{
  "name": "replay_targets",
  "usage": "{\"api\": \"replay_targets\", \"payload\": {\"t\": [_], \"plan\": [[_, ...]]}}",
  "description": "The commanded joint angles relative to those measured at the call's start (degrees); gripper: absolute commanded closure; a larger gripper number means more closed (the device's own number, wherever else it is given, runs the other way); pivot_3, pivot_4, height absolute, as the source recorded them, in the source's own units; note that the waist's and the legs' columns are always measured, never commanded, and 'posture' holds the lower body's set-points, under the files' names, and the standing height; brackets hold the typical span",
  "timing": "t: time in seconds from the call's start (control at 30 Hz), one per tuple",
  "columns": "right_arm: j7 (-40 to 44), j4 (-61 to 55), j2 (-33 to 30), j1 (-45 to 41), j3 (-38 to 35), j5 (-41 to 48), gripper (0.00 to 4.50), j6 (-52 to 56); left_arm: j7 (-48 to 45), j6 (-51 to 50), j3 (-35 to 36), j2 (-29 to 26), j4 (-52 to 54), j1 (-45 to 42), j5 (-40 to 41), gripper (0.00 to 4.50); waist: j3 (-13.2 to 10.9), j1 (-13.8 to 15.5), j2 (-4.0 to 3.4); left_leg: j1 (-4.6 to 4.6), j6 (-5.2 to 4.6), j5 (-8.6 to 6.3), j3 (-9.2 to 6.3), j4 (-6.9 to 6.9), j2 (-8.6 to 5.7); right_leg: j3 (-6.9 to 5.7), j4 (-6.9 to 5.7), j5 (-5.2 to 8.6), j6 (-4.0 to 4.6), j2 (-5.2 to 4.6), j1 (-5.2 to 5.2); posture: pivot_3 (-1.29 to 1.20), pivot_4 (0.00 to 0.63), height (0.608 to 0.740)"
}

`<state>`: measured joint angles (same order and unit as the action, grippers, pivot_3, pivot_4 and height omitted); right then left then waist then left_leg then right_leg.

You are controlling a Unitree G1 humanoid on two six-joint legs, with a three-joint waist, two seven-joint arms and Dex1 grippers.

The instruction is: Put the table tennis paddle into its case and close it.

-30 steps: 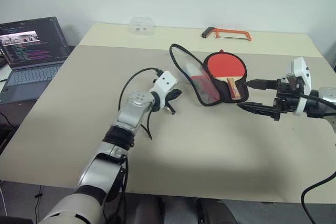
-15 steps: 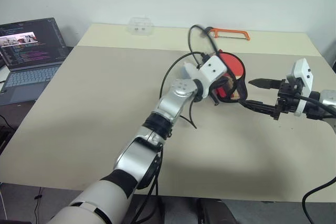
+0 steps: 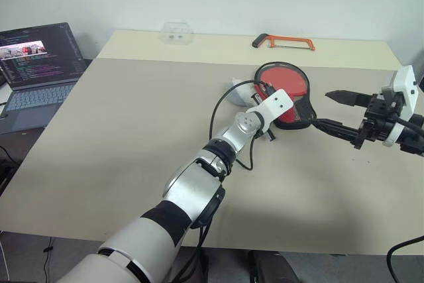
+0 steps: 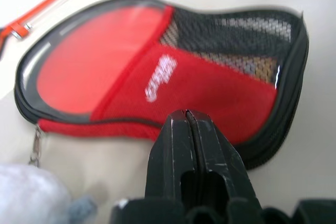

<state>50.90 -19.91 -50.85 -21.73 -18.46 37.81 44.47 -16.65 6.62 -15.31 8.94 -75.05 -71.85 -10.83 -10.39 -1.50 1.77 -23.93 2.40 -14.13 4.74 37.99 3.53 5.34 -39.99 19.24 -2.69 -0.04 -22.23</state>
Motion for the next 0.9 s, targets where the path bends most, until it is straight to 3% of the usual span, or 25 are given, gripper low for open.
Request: {"api": "replay_targets", "payload": {"t": [0.03, 0.17, 0.27, 0.43, 0.63, 0.9], "plan": [[-6.40, 1.56, 1.54, -2.81, -2.12, 2.80, 0.00, 5.96, -2.56, 3.58, 4.22, 2.68, 2.91, -0.40, 3.52, 4.45, 0.00, -0.11, 0.00, 0.00, 0.00, 0.00, 0.01, 0.00, 0.01, 0.01, -0.01, 0.00, 0.00, 0.00, -0.01, 0.00, 0.150, 0.740], [-22.46, 9.53, 10.52, -8.04, -2.27, 0.35, 0.00, 12.99, -18.62, 1.51, 10.90, -3.08, 15.84, 4.27, 13.74, 4.45, 0.05, -0.36, -0.08, 0.04, 0.03, 0.02, 0.06, 0.00, 0.05, 0.02, -0.08, 0.00, 0.01, 0.00, -0.02, 0.00, 0.150, 0.740], [-31.00, 14.49, 17.30, -10.48, -5.09, 1.03, 0.00, 17.87, -29.89, -12.48, 12.02, -10.23, 39.16, 13.34, 21.61, 3.88, 0.11, -0.76, -0.20, 0.10, 0.12, 0.07, 0.16, -0.03, 0.13, 0.11, -0.21, 0.00, 0.02, 0.04, -0.08, 0.00, 0.150, 0.740], [-40.58, 21.66, 25.26, -14.91, -12.77, 3.75, 0.00, 20.68, -35.19, -30.12, 12.82, -25.19, 66.67, 26.31, 27.36, 2.09, 0.16, -1.48, -0.33, 0.10, 0.25, 0.15, 0.11, -0.07, 0.27, 0.12, -0.40, 0.05, 0.08, 0.09, -0.17, 0.00, 0.150, 0.740], [-46.40, 32.21, 28.35, -20.45, -19.98, 5.06, 0.00, 19.69, -36.48, -40.56, 15.46, -35.35, 80.40, 34.76, 32.69, 0.06, 0.17, -0.64, -0.31, 0.12, 0.09, 0.22, -0.03, 0.15, 0.19, 0.01, -0.59, 0.05, 0.04, -0.19, -0.04, 0.00, 0.150, 0.740], [-48.77, 40.16, 29.60, -23.18, -21.51, 5.17, 0.00, 17.71, -37.14, -44.26, 13.90, -42.96, 91.73, 42.47, 33.97, 0.06, 0.17, -0.82, -0.31, 0.12, 0.07, 0.22, 0.01, 0.10, 0.13, 0.09, -0.64, 0.05, 0.04, -0.07, -0.09, 0.00, 0.150, 0.740]]}}
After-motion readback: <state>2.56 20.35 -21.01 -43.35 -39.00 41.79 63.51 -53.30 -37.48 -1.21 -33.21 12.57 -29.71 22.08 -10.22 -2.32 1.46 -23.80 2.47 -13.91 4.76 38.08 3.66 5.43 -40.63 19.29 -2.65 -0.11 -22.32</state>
